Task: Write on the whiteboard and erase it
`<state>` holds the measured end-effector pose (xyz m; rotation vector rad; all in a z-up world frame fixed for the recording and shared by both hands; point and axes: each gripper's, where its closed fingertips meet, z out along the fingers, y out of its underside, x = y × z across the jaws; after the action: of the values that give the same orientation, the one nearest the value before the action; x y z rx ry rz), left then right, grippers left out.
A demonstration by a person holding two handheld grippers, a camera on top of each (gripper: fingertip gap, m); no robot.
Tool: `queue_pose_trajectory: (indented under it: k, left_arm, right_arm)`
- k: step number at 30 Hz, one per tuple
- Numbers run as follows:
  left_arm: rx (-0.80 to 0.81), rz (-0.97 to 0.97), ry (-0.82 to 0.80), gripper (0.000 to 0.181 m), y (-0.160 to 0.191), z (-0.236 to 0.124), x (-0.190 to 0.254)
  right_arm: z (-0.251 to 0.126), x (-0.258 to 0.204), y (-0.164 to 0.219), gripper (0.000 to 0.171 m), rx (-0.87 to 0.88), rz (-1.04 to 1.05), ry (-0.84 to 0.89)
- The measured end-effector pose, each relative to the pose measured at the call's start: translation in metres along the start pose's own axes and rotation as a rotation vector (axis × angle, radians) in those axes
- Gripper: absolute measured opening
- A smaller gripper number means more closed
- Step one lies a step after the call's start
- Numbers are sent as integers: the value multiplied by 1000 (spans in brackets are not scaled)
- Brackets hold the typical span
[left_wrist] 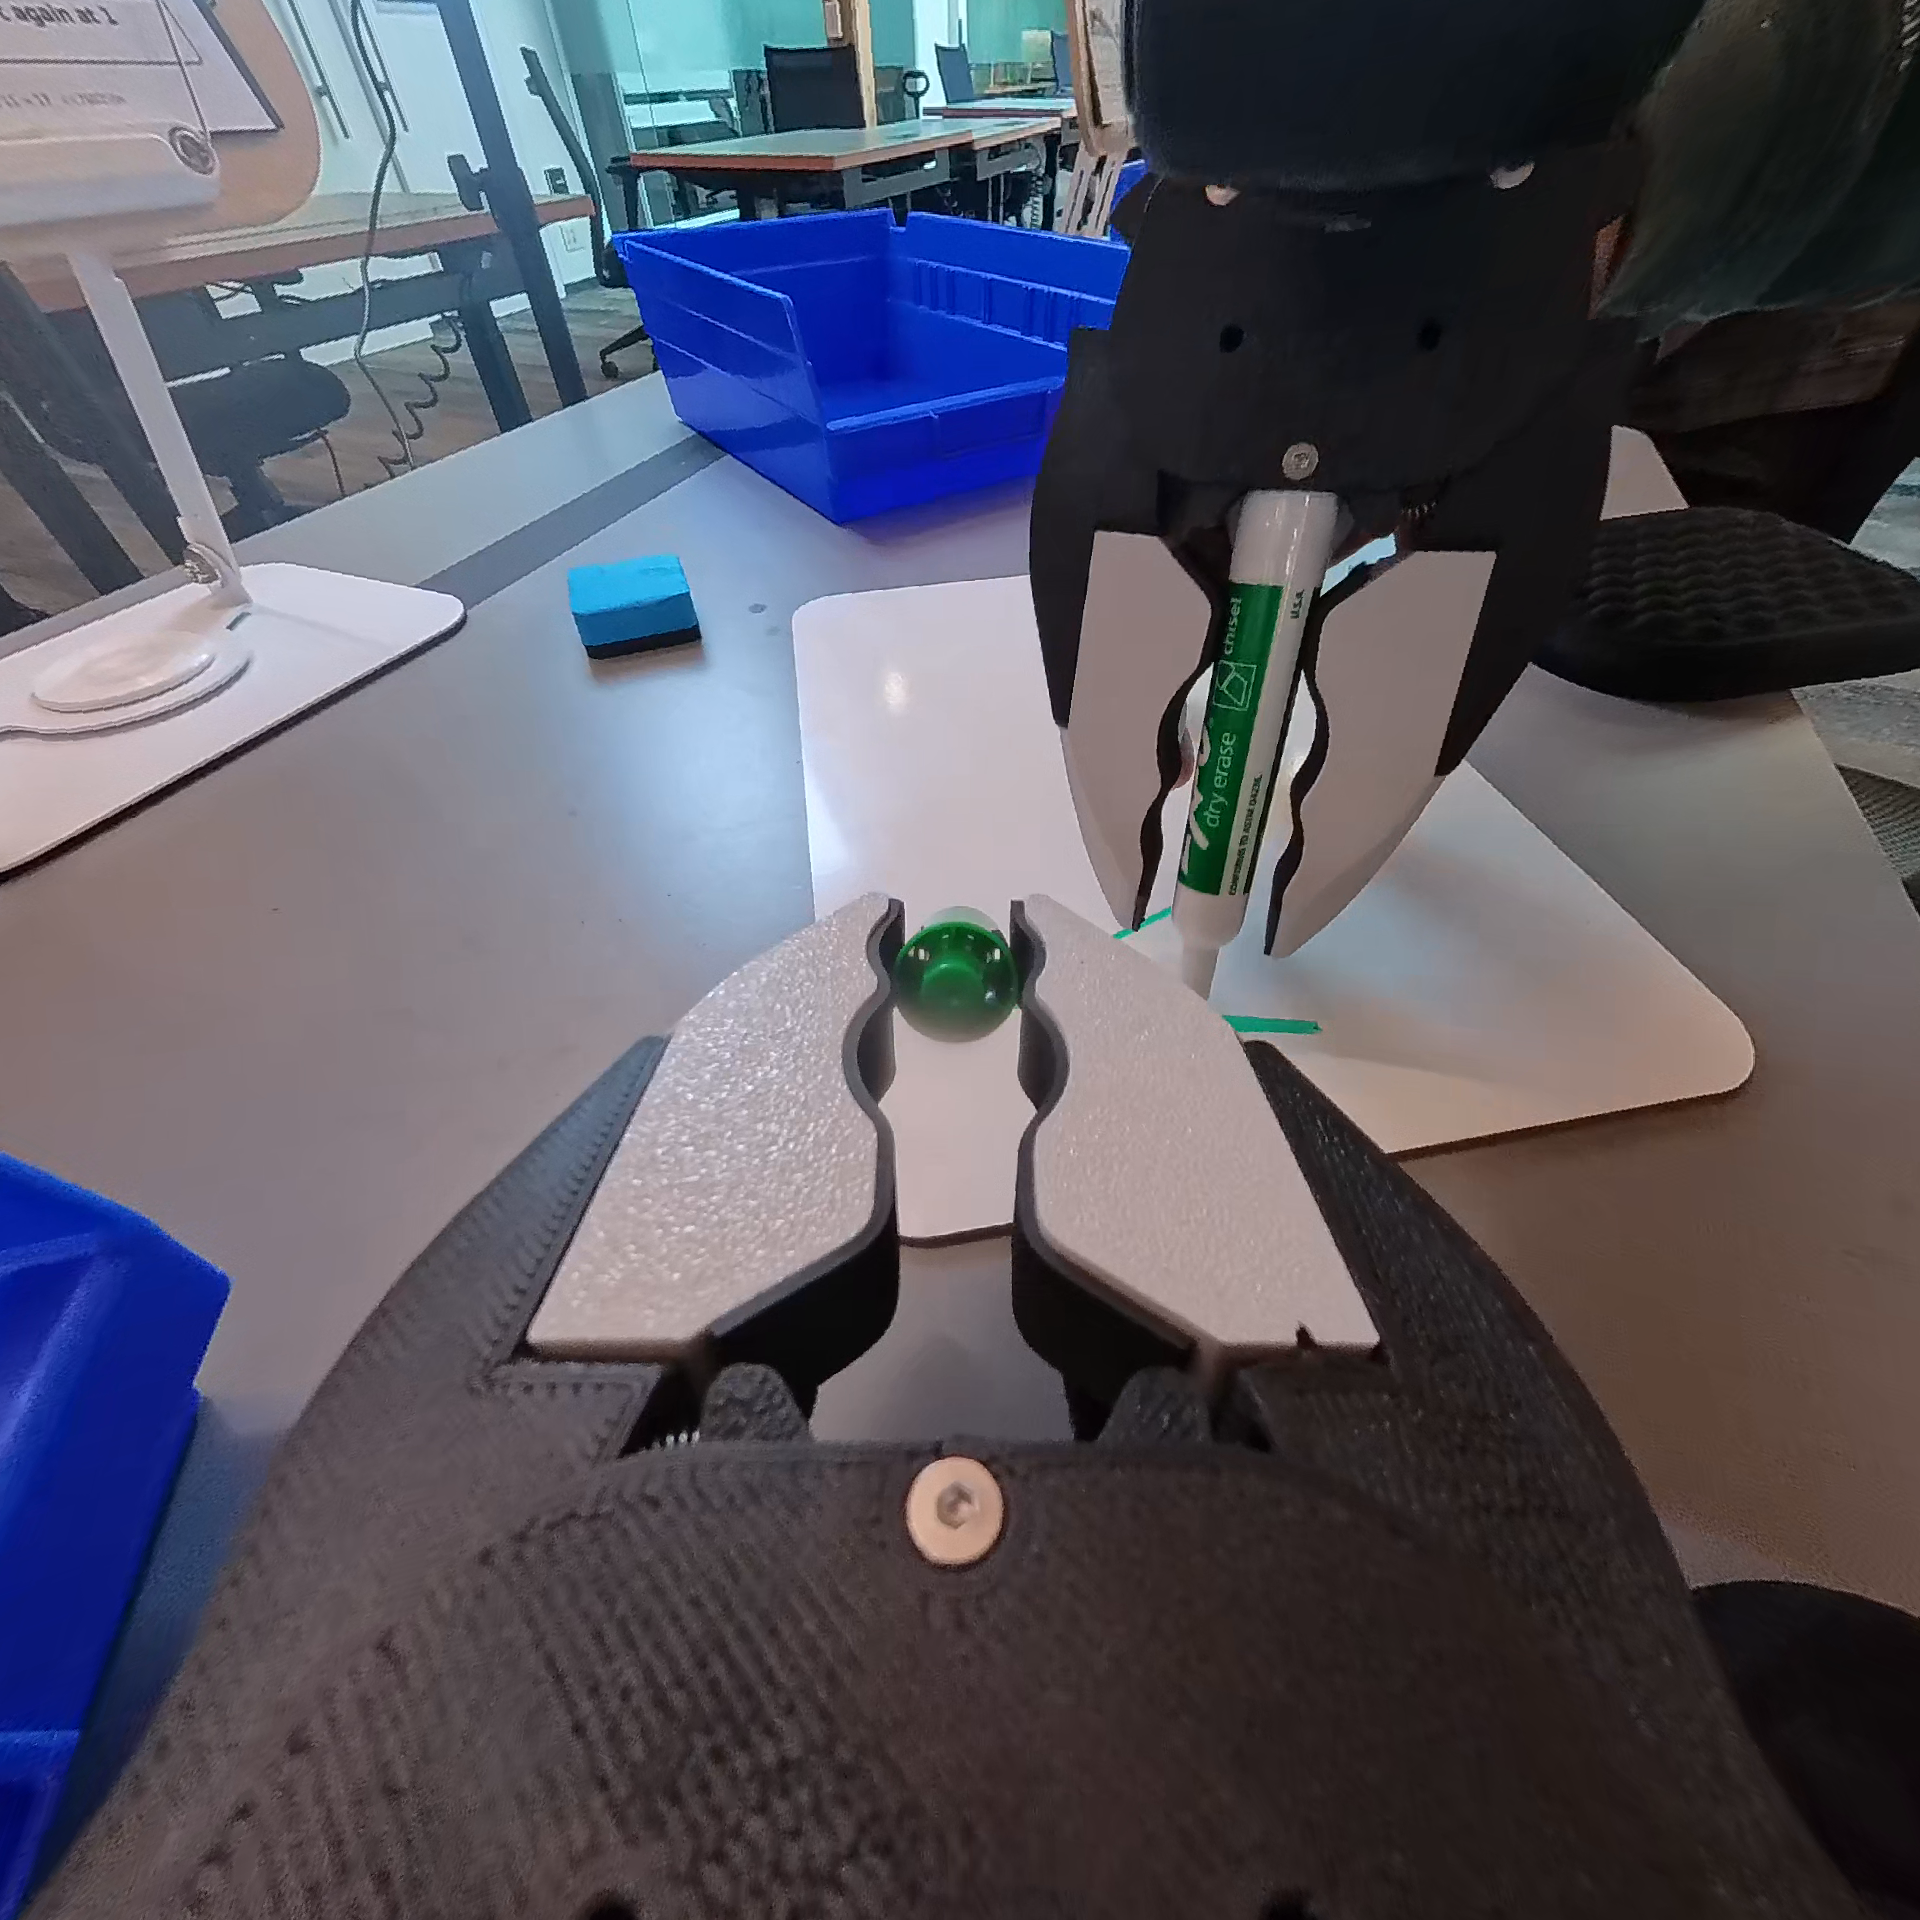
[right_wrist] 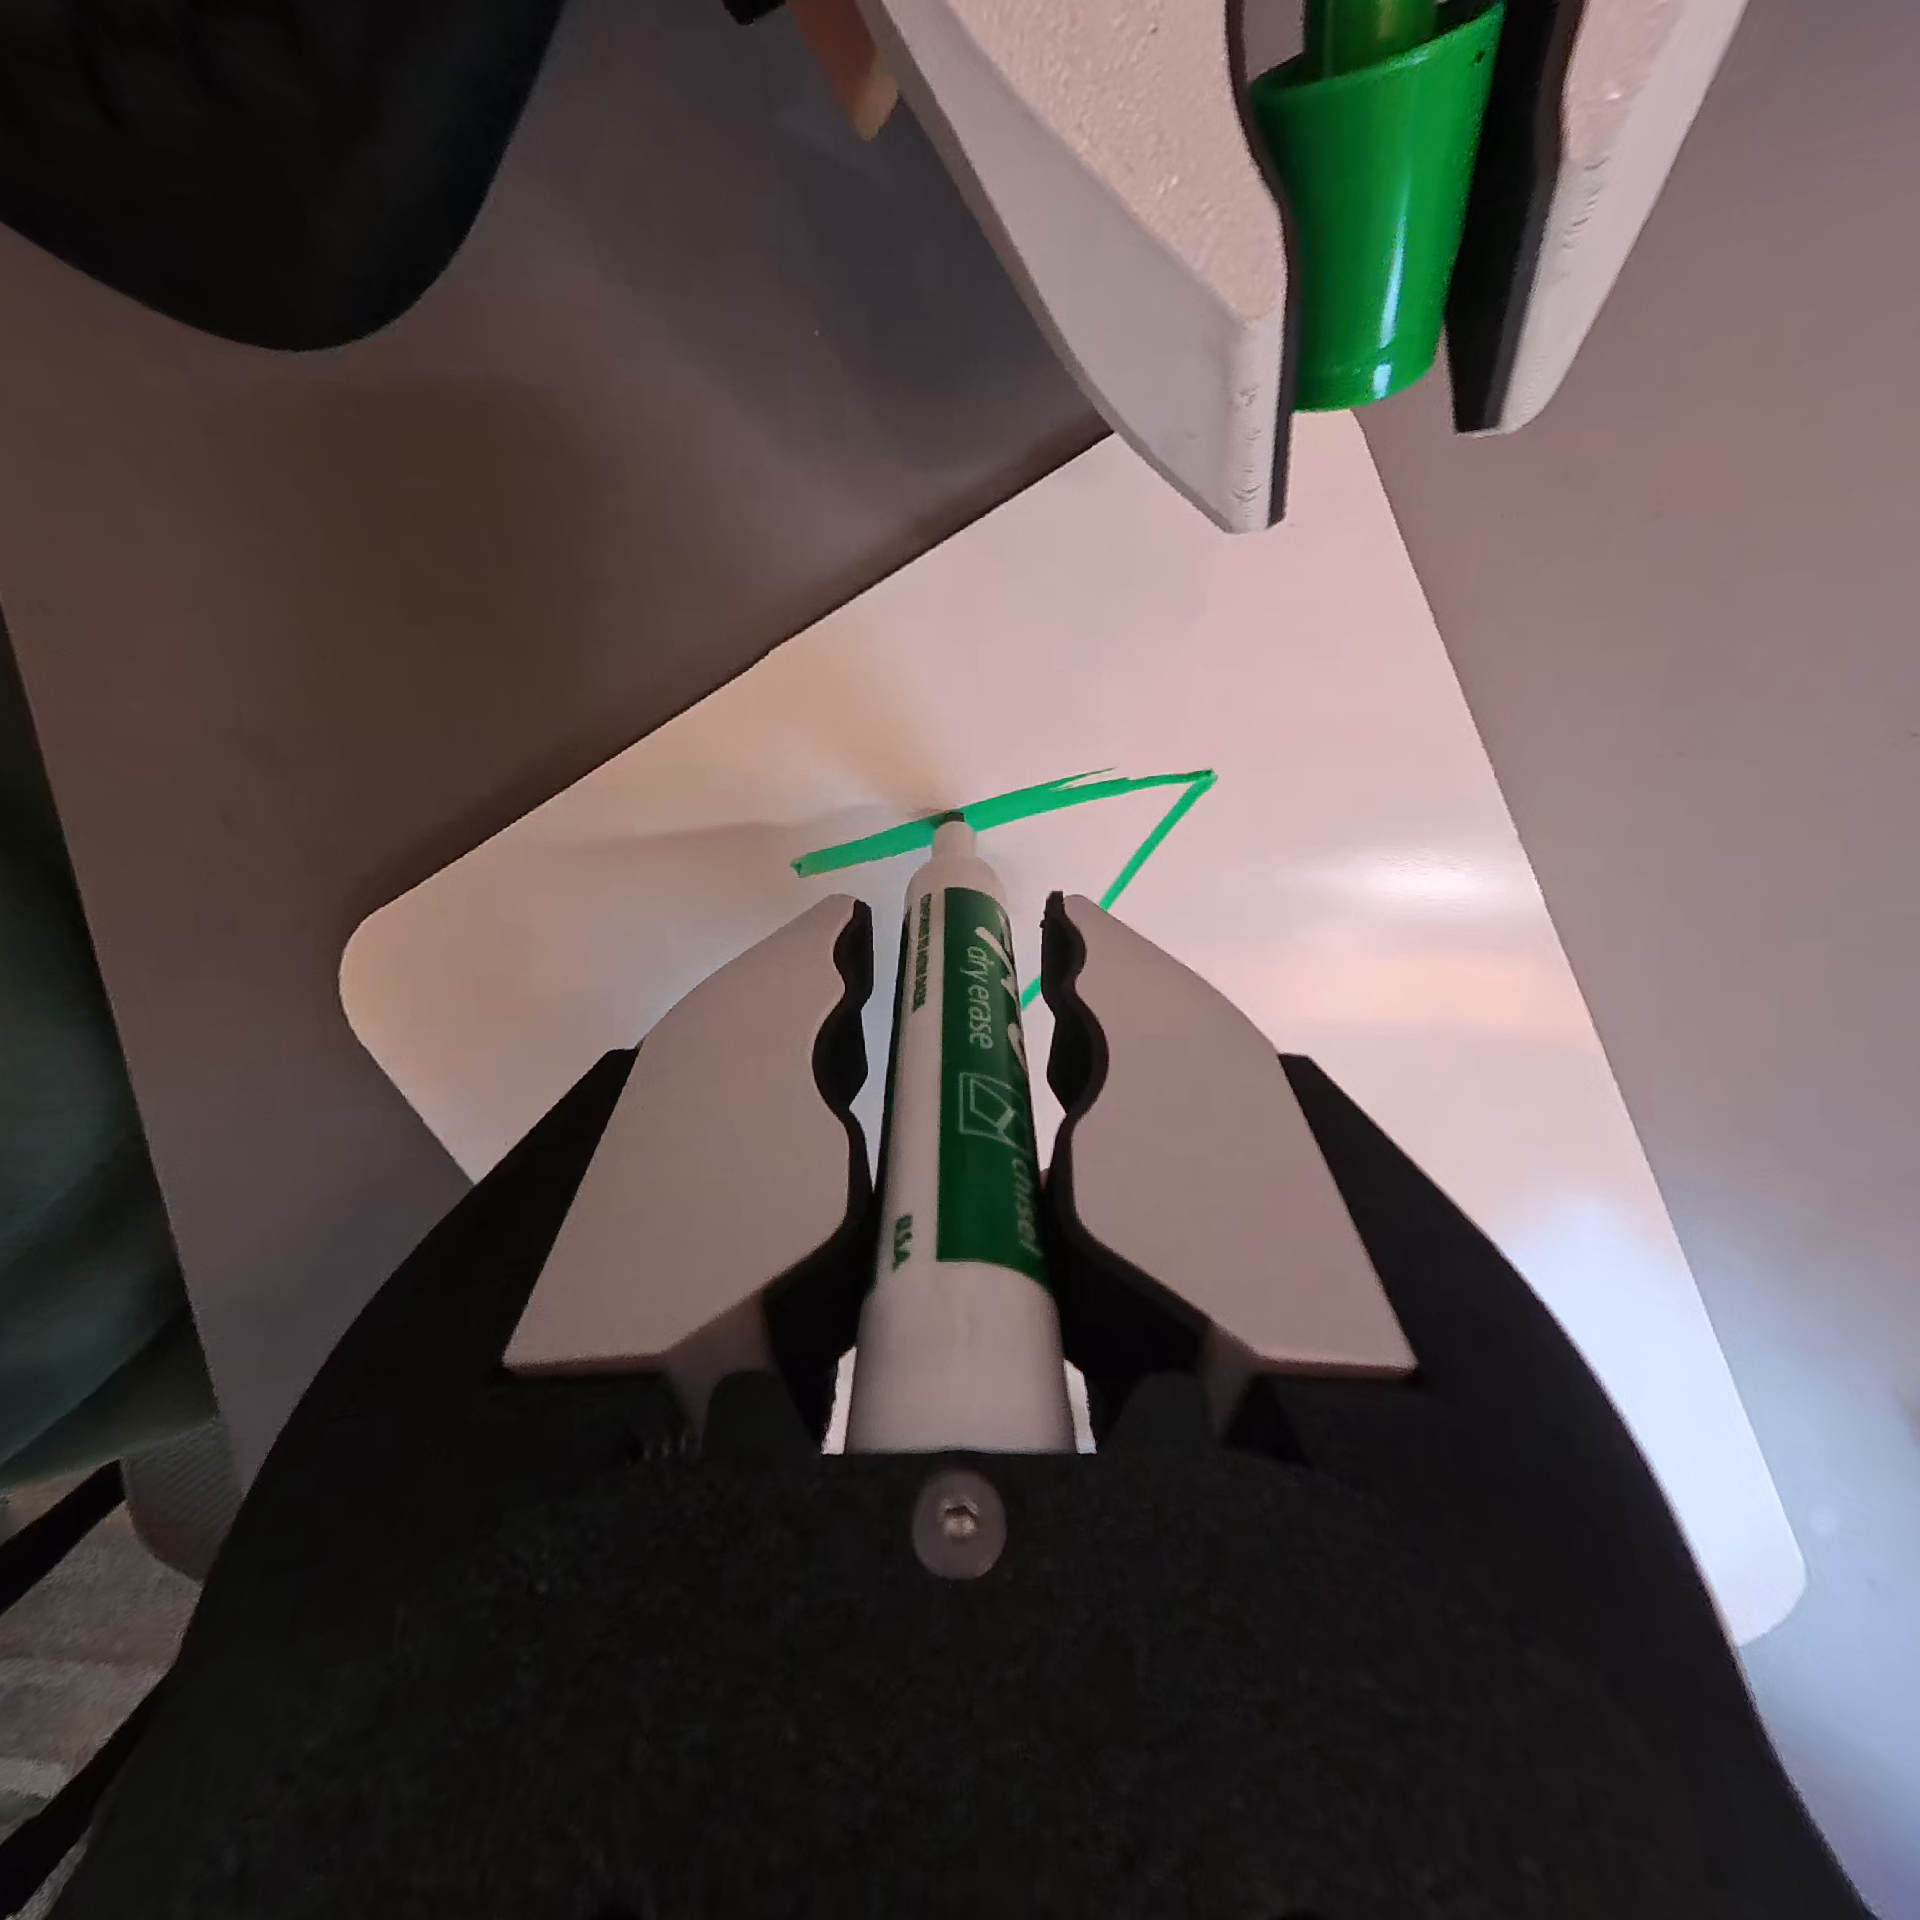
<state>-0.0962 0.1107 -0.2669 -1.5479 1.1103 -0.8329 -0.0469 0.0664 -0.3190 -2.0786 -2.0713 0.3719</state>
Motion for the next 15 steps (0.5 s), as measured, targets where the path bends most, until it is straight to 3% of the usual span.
queue_pose_trajectory:
  k: [10,15]
  left_arm:
    - [-4,-2,2,19,1,1,1]
    - [-8,-2,5,19,2,1,1]
  right_arm:
    - [-9,19,28,32,-55,41,53]
    - [-21,26,26,32,15,95,51]
